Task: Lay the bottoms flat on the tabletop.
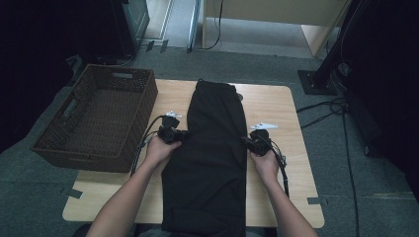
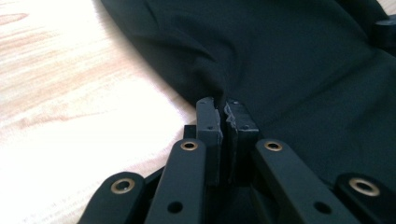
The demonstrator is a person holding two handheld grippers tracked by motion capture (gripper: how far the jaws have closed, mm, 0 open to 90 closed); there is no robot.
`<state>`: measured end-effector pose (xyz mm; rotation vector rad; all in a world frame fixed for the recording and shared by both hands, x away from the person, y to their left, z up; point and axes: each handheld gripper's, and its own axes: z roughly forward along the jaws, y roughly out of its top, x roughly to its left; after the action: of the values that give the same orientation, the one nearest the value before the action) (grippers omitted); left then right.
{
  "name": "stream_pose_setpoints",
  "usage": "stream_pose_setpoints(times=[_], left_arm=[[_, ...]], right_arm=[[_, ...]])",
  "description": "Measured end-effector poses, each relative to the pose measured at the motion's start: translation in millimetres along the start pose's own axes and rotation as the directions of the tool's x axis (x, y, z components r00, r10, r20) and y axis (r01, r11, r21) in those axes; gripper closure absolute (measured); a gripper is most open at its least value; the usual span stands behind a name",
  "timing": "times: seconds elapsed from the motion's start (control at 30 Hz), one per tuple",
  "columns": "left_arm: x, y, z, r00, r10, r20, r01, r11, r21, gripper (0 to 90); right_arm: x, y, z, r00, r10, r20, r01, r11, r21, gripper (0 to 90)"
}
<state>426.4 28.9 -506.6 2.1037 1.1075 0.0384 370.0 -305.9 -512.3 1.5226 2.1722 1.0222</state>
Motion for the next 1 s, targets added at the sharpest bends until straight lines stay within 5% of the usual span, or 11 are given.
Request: stream_pose_setpoints(times=[0.3,1.0], left_arm=[[-11.2,-20.2,-13.5,0.9997,0.018,0.019,-0.018,0.9998,0.012,86.4],[-42.6,-71.5,-43.3,0.9977,0.040,0.055,-0.042,0.9984,0.037,84.5]], right_arm=[[2.3,-6.0,-4.8,0.9995,-0.008,-0.030,0.009,1.000,0.006,89.2],[38.0,-58.2,-47.9,0.9932,-0.060,-0.099,0.062,0.998,0.014,87.1]])
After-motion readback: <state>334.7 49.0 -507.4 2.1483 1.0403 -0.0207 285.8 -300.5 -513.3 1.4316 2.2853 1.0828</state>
